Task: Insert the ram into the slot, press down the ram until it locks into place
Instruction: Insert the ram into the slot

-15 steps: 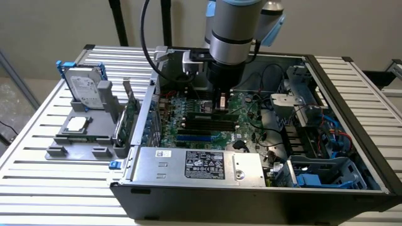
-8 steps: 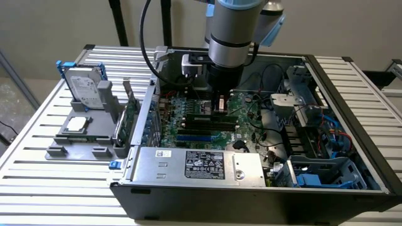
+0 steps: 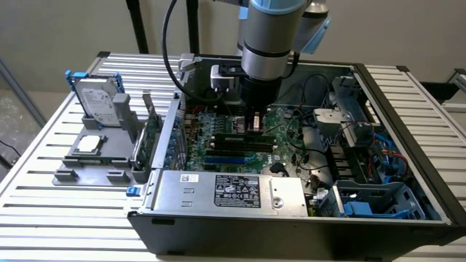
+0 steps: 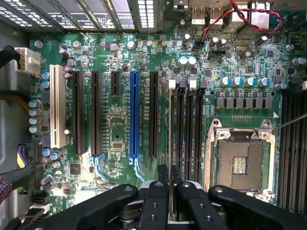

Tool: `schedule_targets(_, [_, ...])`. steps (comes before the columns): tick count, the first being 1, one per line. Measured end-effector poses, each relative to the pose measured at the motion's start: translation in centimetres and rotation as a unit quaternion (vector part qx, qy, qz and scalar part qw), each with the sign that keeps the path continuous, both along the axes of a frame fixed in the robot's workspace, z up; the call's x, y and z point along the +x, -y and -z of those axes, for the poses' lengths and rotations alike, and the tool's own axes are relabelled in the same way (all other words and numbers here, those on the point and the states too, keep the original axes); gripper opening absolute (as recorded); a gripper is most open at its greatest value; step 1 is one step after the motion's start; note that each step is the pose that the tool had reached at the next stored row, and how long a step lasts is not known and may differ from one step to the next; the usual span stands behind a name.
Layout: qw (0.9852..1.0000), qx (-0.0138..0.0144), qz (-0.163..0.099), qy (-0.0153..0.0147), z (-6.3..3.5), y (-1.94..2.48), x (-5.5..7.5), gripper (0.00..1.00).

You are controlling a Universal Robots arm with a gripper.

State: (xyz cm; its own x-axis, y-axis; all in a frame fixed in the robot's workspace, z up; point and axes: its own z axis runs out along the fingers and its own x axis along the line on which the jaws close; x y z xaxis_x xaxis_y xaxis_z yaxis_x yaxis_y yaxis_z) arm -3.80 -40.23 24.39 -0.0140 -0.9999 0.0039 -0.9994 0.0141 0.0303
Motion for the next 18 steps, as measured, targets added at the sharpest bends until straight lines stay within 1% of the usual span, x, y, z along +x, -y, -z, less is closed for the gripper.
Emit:
schedule_targets(8, [1.0000, 0.0000, 0.000, -0.0001, 0.29, -0.02, -0.05, 0.13])
schedule_targets(18, [1.0000, 0.0000, 0.000, 0.0002, 0.34, -0.04, -0.16, 0.13])
